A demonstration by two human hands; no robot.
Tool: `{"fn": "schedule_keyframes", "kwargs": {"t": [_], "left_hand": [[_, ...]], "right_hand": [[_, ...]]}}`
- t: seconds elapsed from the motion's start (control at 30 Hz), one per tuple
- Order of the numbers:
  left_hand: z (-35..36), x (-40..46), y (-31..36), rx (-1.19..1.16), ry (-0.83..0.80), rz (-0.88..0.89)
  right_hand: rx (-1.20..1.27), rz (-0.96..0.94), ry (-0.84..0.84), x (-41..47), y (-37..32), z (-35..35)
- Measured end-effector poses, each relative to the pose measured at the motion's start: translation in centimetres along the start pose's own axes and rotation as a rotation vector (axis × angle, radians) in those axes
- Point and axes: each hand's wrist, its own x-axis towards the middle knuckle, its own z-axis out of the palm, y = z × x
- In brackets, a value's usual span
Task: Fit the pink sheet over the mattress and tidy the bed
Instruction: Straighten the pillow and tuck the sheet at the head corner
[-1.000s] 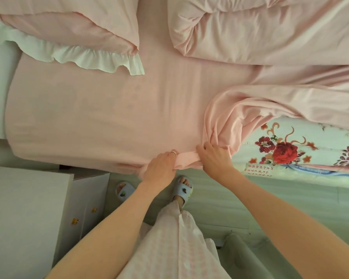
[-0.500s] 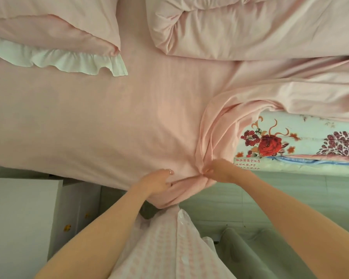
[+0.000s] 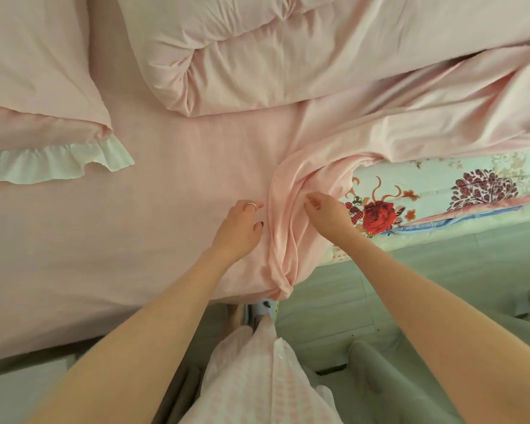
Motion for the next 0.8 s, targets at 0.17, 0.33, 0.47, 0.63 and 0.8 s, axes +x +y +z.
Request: {"fn": "schedule_keyframes", "kwargs": {"t": [0.17, 0.33, 0.47, 0.63, 0.8], "left_hand": [[0.7, 3.9, 3.4, -0.174, -0.171, -0.044], [3.1, 6.9, 6.3, -0.458, -0.126, -0.236], [4.9, 8.0, 7.8, -0.336, -0.201, -0.227], [5.1, 7.1, 9.3, 0.014, -0.163, 0.044], [4.2, 6.2, 10.0, -0.295, -0.594, 0.137]], "right_hand": [[0.494, 0.261, 0.076, 1.1, 2.0, -1.6], [0.707, 0.390, 0.053, 1.2, 3.6, -2.8], [0.871, 0.487, 0.002, 1.6, 5.2, -3.3], [1.002, 0.518, 0.046, 2.6, 6.0, -3.9], [0.819, 0.490, 0.082, 4.0, 4.9, -5.4]]}}
